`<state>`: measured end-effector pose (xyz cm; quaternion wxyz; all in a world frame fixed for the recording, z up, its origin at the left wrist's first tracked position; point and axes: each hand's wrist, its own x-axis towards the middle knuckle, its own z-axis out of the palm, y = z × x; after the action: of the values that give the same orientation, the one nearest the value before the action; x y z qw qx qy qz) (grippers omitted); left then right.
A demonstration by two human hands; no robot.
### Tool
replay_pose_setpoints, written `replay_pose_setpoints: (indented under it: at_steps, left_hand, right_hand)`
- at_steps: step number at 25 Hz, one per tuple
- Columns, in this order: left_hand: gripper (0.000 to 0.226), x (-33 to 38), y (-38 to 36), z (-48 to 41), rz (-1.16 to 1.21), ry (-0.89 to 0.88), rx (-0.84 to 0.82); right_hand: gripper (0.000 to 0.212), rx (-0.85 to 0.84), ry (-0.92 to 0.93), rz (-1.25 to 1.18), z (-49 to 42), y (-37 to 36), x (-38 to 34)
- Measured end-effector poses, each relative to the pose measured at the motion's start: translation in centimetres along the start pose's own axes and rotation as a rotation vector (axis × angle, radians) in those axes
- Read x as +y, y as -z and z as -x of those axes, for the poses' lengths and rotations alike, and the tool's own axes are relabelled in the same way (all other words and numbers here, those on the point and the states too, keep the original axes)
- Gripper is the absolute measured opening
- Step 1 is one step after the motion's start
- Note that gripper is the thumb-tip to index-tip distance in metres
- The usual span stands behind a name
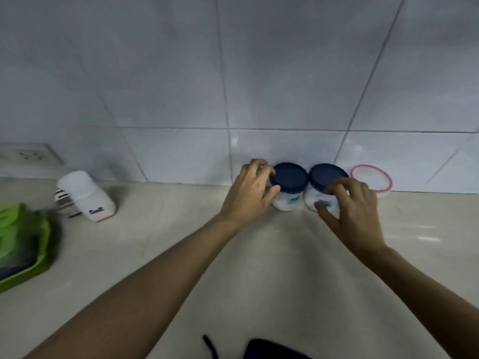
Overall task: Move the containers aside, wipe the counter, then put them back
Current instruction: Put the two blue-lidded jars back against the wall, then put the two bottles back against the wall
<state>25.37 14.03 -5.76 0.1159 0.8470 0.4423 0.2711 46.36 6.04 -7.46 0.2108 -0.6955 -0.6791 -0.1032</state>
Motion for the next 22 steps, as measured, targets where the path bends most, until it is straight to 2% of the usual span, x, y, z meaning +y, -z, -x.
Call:
replay_pose_setpoints:
  at_steps: [2,6,9,12,15,18,20,22]
  left_hand:
    - [0.022,-2.3,2.7,3.4,-0.040,-0.017,-0.004]
    - [0.015,-9.7,10.5,11.9,-0.271,0.013,0.042]
    - [0.017,-15.6,16.4,16.2,-0.404,0.092,0.130]
    - [0.027,-21.0,20.8,17.7,-0.473,0.269,0.214]
    - [0.037,-25.9,23.5,18.0,-0.520,0.419,0.169]
    - [0.042,-29.4,24.8,18.2,-0.529,0.517,0.110]
    - [0.043,-31.3,25.4,17.7,-0.516,0.574,0.059]
    - [0.045,-33.9,25.9,16.0,-0.486,0.631,0.021]
  right_hand:
    - [0.029,-0.040,0.066,-0.037,3.1,-0.6,-2.4]
    - [0.025,-0.213,0.307,-0.150,3.2,-2.3,-12.4]
    - [0.030,-0.333,0.392,-0.206,-0.5,-3.9,-22.0]
    - [0.040,-0.373,0.401,-0.266,-4.7,-5.8,-30.4]
    - [0.054,-0.379,0.421,-0.341,-8.5,-7.1,-37.8]
    - [0.068,-0.416,0.446,-0.309,-11.2,-8.0,-42.8]
    - [0.069,-0.465,0.460,-0.274,-12.1,-8.6,-44.8]
    - [0.061,-0.498,0.488,-0.234,-12.9,-9.8,-46.1]
